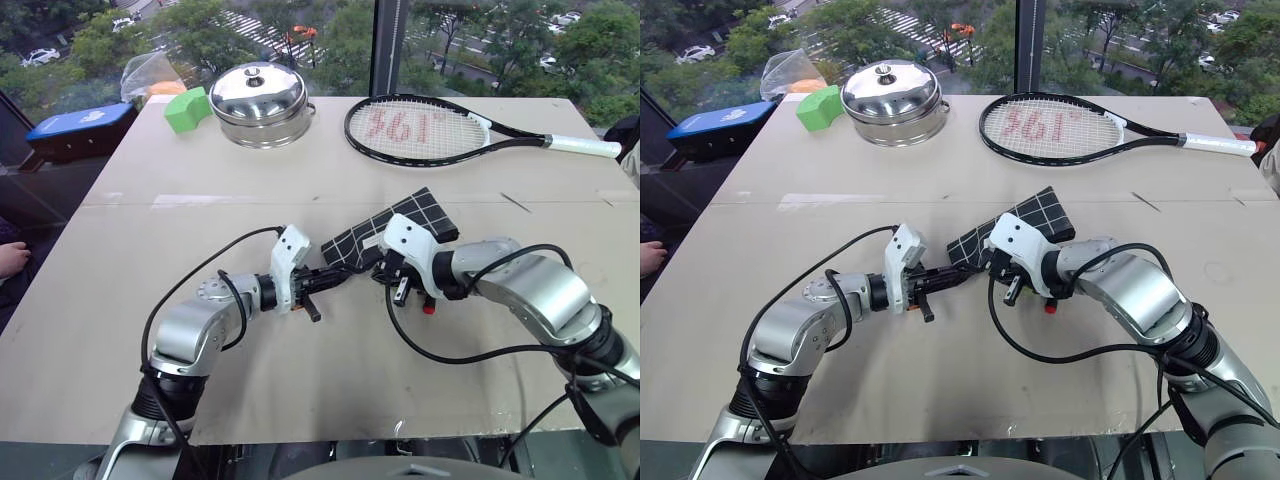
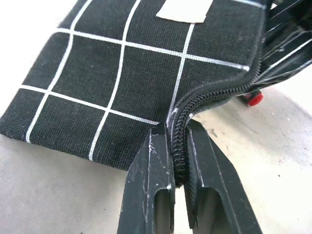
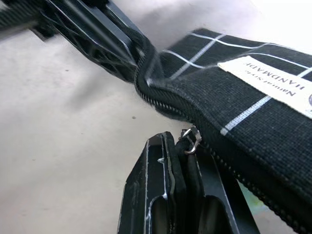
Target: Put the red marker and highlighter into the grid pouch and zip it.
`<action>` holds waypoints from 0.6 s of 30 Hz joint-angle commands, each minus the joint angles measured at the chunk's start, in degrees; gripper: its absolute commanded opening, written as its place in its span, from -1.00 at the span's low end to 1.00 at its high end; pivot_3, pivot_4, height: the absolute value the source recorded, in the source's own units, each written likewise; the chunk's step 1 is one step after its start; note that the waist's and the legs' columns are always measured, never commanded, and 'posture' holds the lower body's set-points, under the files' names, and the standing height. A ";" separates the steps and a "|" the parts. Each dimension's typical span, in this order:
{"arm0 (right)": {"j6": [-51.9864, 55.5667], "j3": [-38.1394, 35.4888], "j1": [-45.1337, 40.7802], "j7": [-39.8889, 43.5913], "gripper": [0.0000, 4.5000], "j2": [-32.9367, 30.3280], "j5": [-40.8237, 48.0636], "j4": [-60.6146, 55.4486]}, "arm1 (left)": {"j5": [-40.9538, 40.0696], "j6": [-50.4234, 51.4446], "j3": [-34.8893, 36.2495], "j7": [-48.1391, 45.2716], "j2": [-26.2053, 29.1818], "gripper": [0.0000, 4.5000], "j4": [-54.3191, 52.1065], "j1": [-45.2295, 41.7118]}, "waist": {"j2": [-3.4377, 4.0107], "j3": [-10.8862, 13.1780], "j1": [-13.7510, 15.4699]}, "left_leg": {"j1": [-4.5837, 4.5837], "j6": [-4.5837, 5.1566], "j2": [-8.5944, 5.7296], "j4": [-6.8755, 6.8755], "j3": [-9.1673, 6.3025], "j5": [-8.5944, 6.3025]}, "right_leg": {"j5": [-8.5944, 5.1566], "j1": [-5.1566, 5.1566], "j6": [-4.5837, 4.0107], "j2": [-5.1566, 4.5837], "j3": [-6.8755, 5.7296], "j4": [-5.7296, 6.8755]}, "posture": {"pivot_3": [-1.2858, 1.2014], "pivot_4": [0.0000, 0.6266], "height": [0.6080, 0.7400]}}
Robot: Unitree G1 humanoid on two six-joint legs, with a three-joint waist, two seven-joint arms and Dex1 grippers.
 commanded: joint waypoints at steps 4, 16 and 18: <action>-1.39 -0.99 -0.95 0.06 -0.98 0.02 -1.34 1.16 | -2.83 0.05 2.36 1.29 -0.79 -1.00 -2.47 -0.79 | 0.00 0.00 -0.01 | 0.00 -0.01 0.00 0.00 -0.01 0.01 | 0.00 0.00 0.00 0.00 0.00 0.00 | 0.03 -0.52 1.00; 0.16 -2.25 -2.62 -0.26 -0.98 4.16 -0.37 1.60 | -2.30 -0.56 1.03 2.03 -0.52 -1.00 -2.27 -1.48 | 0.00 0.00 -0.01 | 0.00 -0.05 0.00 0.00 0.00 0.03 | 0.00 0.00 0.00 0.00 0.00 0.00 | 0.03 -0.52 1.00; 0.11 -0.62 -4.19 -0.82 -0.98 7.01 -0.94 3.23 | -1.87 -0.94 0.68 2.17 -0.52 -1.00 -2.04 -1.74 | 0.00 0.00 -0.05 | 0.00 -0.06 0.00 0.00 0.00 0.03 | 0.00 0.00 0.00 0.00 0.00 0.01 | 0.03 -0.52 1.00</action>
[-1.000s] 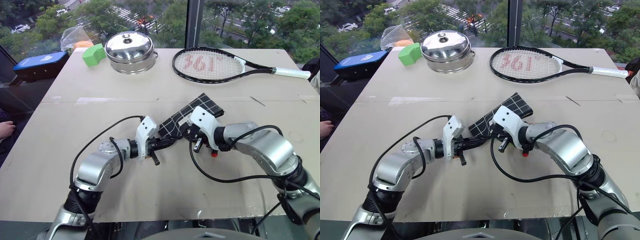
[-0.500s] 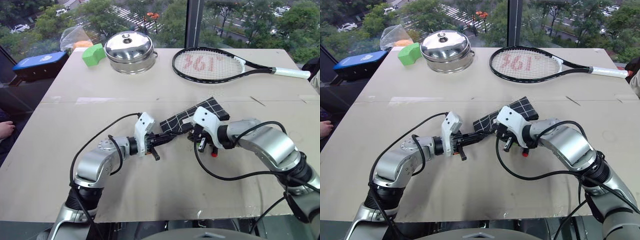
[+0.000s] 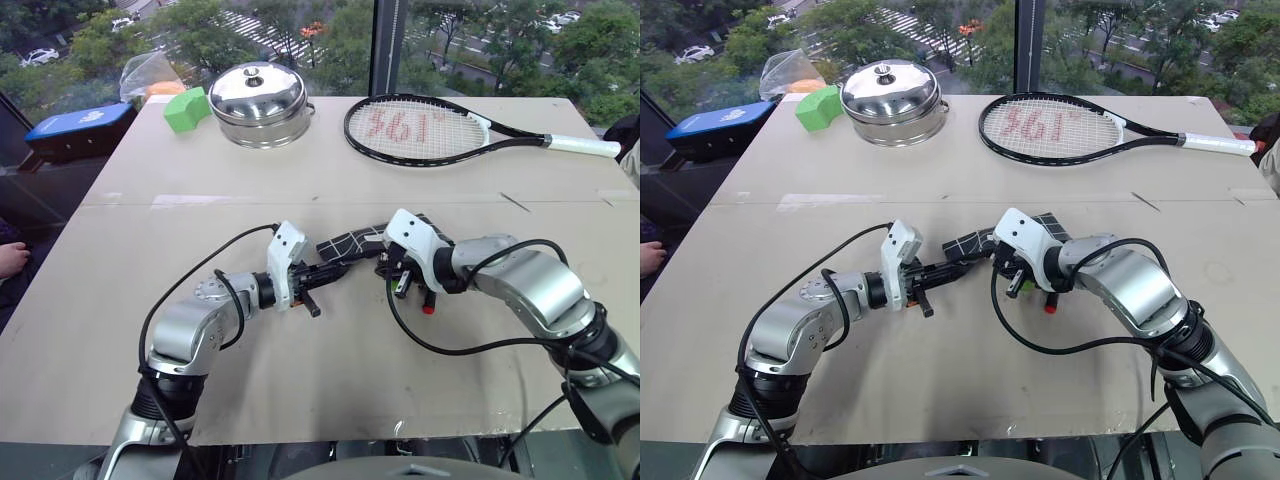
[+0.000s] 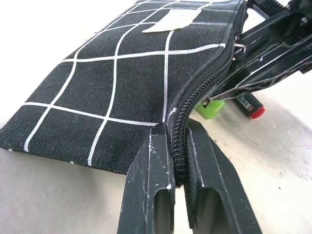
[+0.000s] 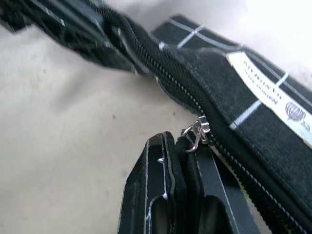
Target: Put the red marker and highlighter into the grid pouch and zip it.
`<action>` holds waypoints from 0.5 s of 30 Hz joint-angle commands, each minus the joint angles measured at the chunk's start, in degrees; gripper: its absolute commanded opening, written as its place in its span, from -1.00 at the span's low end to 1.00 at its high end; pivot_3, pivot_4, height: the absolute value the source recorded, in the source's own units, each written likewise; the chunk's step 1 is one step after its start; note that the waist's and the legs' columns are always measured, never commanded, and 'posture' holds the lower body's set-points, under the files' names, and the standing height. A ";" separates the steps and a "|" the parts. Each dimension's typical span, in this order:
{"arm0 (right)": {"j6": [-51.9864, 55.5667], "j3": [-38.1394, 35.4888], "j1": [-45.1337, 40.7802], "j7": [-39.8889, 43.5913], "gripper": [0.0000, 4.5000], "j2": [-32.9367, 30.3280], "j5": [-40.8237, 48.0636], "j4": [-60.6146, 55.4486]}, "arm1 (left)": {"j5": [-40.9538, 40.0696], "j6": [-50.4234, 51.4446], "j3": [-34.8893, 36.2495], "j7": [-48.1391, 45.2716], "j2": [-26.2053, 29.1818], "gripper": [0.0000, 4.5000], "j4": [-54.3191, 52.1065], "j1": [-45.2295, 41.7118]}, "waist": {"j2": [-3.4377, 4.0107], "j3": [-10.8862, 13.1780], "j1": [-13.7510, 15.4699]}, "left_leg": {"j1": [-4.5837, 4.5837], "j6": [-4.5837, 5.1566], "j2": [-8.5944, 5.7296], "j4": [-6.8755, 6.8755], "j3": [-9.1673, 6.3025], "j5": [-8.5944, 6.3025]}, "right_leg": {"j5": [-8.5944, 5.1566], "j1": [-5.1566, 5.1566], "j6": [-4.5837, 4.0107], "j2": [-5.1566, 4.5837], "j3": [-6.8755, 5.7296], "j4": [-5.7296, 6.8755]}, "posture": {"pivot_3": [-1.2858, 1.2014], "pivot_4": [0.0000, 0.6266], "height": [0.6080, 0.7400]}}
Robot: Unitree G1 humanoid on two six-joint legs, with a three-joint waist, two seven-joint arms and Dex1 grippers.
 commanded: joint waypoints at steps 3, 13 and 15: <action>-2.29 5.54 -6.51 0.65 -0.98 8.67 -0.42 4.24 | 0.84 -2.23 -1.25 0.18 -0.32 -1.00 -1.61 -2.01 | 0.01 0.00 -0.39 | 0.02 0.00 0.00 -0.01 0.01 0.00 | 0.00 0.00 0.00 0.02 0.02 0.03 | 0.03 -0.52 1.00; -10.11 11.76 -9.13 5.43 -0.98 7.01 -6.80 12.98 | 0.97 -3.58 -0.39 -0.55 -0.37 -1.00 -2.35 -2.25 | -0.04 -0.02 -0.14 | -0.02 -0.16 -0.04 0.02 0.03 0.10 | 0.01 0.00 0.00 0.01 0.05 -0.04 | 0.03 -0.52 1.00; -11.04 11.20 -8.56 5.80 -0.98 6.14 -7.74 13.86 | 0.59 -4.28 0.20 -1.46 0.44 -1.00 -3.16 -1.19 | -0.04 -0.02 -0.21 | 0.01 -0.17 -0.02 0.01 0.02 0.10 | 0.01 0.00 0.01 0.02 0.04 -0.01 | 0.03 -0.52 1.00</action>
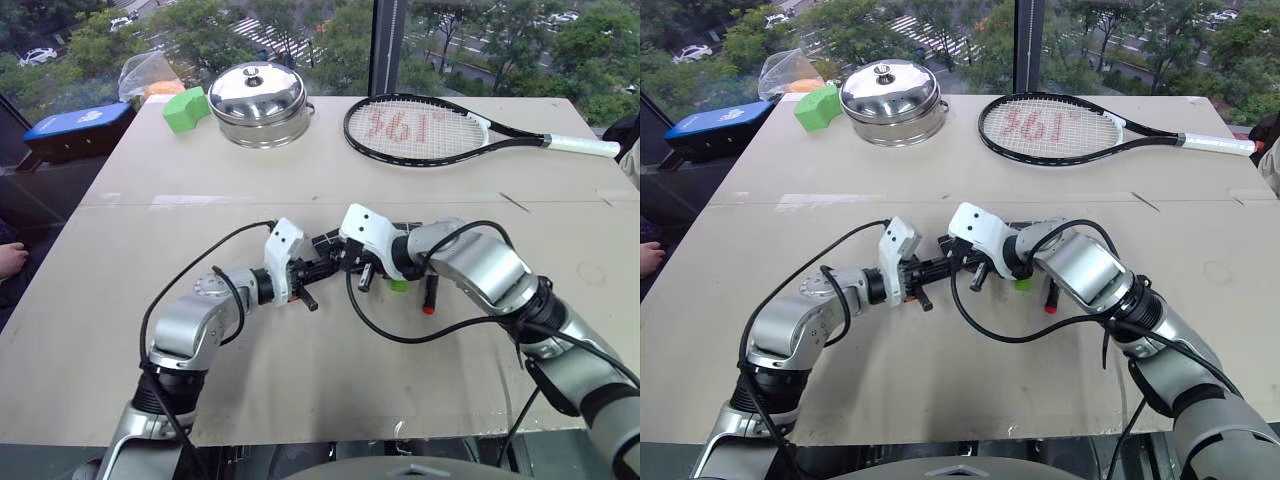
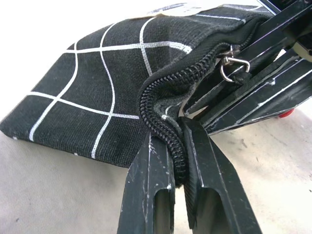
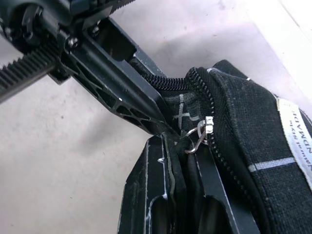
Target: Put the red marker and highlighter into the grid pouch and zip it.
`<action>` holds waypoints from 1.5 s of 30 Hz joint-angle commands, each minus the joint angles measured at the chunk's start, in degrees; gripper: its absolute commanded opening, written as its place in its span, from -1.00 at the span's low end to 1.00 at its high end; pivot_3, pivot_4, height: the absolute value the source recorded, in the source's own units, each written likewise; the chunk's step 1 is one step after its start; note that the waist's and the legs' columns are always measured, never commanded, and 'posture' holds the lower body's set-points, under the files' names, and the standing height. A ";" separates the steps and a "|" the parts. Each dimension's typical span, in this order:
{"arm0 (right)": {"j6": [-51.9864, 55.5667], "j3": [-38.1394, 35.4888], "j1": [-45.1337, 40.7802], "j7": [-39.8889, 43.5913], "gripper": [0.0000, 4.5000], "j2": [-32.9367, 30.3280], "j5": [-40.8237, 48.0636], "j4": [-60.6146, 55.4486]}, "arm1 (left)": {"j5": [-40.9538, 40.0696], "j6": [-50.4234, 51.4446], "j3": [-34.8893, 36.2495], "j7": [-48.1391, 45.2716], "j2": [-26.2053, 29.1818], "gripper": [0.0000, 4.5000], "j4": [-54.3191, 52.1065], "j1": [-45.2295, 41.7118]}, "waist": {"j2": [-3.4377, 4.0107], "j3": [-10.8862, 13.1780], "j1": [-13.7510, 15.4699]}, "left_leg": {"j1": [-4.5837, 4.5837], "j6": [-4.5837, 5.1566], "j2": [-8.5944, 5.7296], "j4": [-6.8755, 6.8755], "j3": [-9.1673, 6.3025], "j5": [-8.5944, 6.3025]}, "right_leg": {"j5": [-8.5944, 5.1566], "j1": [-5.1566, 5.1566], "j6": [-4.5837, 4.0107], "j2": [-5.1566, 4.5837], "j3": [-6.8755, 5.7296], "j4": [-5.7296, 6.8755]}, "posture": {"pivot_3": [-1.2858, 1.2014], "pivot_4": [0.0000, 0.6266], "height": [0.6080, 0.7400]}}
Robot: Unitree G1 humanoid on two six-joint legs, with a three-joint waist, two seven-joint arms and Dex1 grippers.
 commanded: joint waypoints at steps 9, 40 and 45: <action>-5.58 -3.99 4.87 2.40 -0.54 -3.78 -2.50 0.23 | -1.96 -5.78 1.85 -5.01 2.90 -1.00 -5.81 2.34 | 0.00 0.00 0.22 | 0.00 -0.02 0.02 0.00 -0.01 0.01 | 0.00 0.00 -0.01 -0.02 -0.01 0.02 | 0.03 -0.52 1.00; -5.60 -10.23 12.80 -10.70 -0.99 -3.05 -0.97 -13.66 | 0.68 -8.78 -0.84 -7.80 5.80 -1.00 -2.74 0.47 | 0.09 0.11 -0.02 | 0.02 0.23 -0.01 -0.02 0.01 -0.13 | -0.02 -0.01 0.00 0.03 0.06 -0.02 | 0.03 -0.52 1.00; -22.30 3.68 7.99 -7.18 -0.99 -8.70 -16.20 -9.54 | 2.83 -7.62 -1.37 -5.60 5.64 -1.00 -0.72 -0.86 | 0.06 0.15 -0.02 | 0.00 0.01 -0.02 -0.02 0.02 0.00 | -0.04 -0.01 0.04 0.03 0.05 -0.05 | 0.03 -0.52 1.00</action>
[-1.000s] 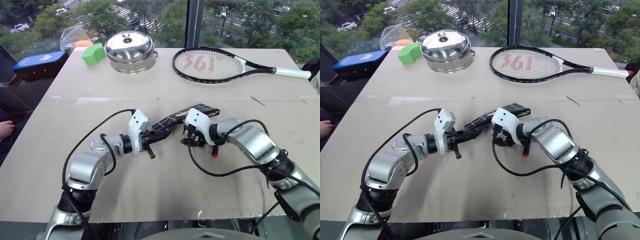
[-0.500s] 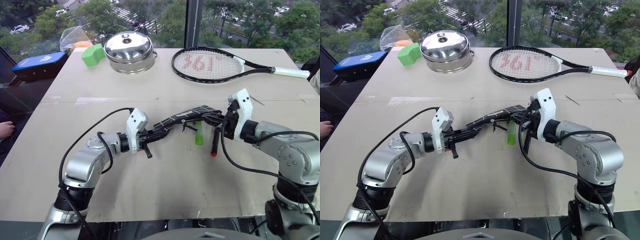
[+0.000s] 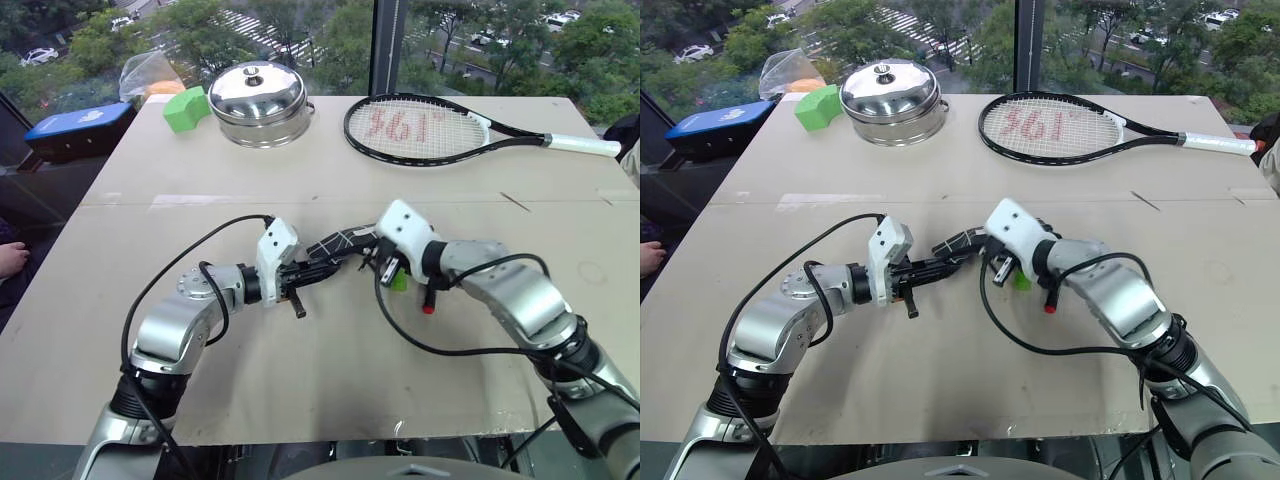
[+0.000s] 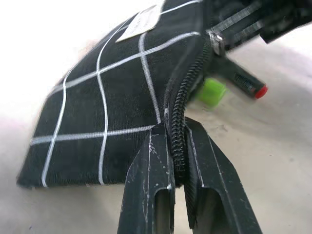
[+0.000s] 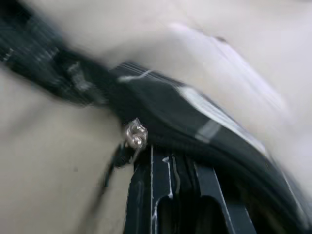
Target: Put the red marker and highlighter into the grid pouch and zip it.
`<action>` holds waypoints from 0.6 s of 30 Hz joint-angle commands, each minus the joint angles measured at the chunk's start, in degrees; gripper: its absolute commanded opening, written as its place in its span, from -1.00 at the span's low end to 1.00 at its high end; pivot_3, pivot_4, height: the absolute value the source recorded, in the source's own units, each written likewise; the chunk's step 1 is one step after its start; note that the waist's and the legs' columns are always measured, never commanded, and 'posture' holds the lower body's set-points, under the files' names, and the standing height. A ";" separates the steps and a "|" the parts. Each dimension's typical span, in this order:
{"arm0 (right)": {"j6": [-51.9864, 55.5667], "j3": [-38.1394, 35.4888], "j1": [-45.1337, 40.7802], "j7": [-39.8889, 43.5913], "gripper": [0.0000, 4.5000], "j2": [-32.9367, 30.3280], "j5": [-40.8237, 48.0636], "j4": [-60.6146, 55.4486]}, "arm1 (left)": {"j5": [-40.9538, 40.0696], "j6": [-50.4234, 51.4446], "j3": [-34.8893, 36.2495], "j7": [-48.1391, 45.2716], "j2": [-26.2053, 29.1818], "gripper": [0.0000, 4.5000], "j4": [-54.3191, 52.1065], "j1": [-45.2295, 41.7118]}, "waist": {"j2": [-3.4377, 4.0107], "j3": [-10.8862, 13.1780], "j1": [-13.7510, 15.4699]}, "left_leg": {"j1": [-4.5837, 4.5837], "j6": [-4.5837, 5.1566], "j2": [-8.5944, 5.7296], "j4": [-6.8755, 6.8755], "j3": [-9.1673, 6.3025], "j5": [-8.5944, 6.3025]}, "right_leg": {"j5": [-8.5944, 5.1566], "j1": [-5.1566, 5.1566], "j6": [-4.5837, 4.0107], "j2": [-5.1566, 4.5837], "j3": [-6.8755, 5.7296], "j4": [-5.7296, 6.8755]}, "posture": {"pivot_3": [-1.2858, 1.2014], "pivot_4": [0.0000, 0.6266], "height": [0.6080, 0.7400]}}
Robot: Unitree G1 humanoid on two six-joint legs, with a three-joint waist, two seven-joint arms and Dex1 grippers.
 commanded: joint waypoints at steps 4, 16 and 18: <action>-14.31 9.09 -6.44 3.93 -0.99 -2.67 -15.81 4.54 | 1.36 0.04 -0.19 1.51 -0.14 -1.00 0.82 -2.03 | -0.12 0.04 -0.02 | 0.00 -0.05 0.03 0.00 -0.02 0.03 | -0.04 0.00 0.08 0.00 -0.02 0.02 | 0.03 -0.52 1.00; -18.26 9.83 -5.57 7.72 0.97 -0.78 -28.80 9.90 | 1.32 1.65 -0.04 2.14 0.14 -1.00 0.45 -1.97 | -0.13 0.04 -0.06 | 0.02 -0.20 0.06 0.01 -0.01 0.12 | 0.02 0.00 -0.02 -0.01 -0.02 0.05 | 0.03 -0.52 1.00; -18.57 9.33 -5.14 8.47 0.97 -0.63 -29.65 9.94 | 1.30 1.87 0.04 2.20 0.17 -1.00 0.30 -1.91 | -0.14 0.04 -0.06 | 0.02 -0.20 0.06 0.01 -0.01 0.12 | 0.02 0.00 -0.02 -0.01 -0.02 0.05 | 0.03 -0.52 1.00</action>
